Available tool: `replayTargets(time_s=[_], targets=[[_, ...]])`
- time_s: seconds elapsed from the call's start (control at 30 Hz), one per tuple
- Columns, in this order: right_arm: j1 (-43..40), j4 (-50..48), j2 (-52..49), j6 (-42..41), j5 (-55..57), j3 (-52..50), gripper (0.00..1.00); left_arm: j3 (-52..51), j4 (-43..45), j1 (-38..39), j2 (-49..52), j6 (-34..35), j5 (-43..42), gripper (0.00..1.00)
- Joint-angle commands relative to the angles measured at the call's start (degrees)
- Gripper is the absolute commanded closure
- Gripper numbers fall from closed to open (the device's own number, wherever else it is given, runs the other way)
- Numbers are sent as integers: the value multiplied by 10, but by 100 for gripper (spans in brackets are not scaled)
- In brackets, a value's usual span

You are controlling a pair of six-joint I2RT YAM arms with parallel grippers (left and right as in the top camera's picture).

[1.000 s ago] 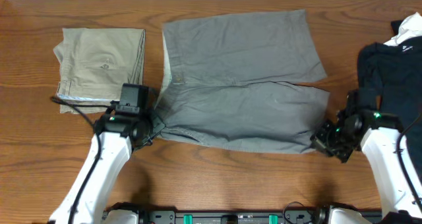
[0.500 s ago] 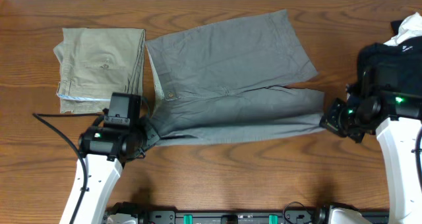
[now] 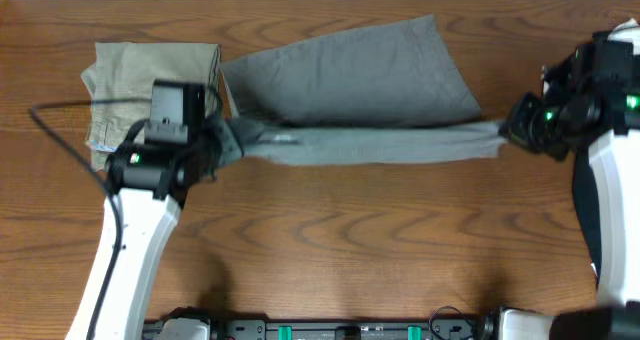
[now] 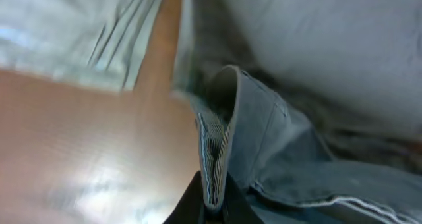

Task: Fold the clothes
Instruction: 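Lift the near edge with both grippers and fold it toward the far edge, then lower the folded near edge onto the far edge with both grippers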

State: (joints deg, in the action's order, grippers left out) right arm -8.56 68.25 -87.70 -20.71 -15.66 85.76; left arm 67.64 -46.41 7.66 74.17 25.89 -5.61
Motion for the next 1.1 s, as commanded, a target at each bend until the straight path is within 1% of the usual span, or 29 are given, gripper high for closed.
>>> replayTargets(time_s=[0.0, 0.17, 0.3, 0.37, 0.47, 0.6, 0.73, 0.8, 1.07], targets=[[5, -4, -51, 16, 22, 62, 99, 17, 25, -3, 41, -28, 23, 94], [9, -34, -133, 24, 21, 139, 99, 33, 103, -3, 85, -27, 23, 94], [16, -80, -174, 28, 21, 154, 99, 35, 169, -3, 89, -28, 24, 94], [22, -108, -191, 28, 21, 154, 99, 35, 200, -3, 89, -28, 53, 94], [33, -149, -210, 29, 21, 154, 97, 35, 229, -3, 91, -28, 108, 94], [49, -209, -228, 45, 24, 154, 95, 35, 248, -3, 113, -27, 117, 94], [66, -255, -253, 45, 31, 154, 95, 35, 275, -3, 159, -28, 117, 95], [73, -273, -269, 45, 37, 154, 98, 35, 297, -3, 184, -28, 117, 94], [95, -364, -346, 54, 78, 154, 99, 35, 421, -3, 296, -28, 117, 94]])
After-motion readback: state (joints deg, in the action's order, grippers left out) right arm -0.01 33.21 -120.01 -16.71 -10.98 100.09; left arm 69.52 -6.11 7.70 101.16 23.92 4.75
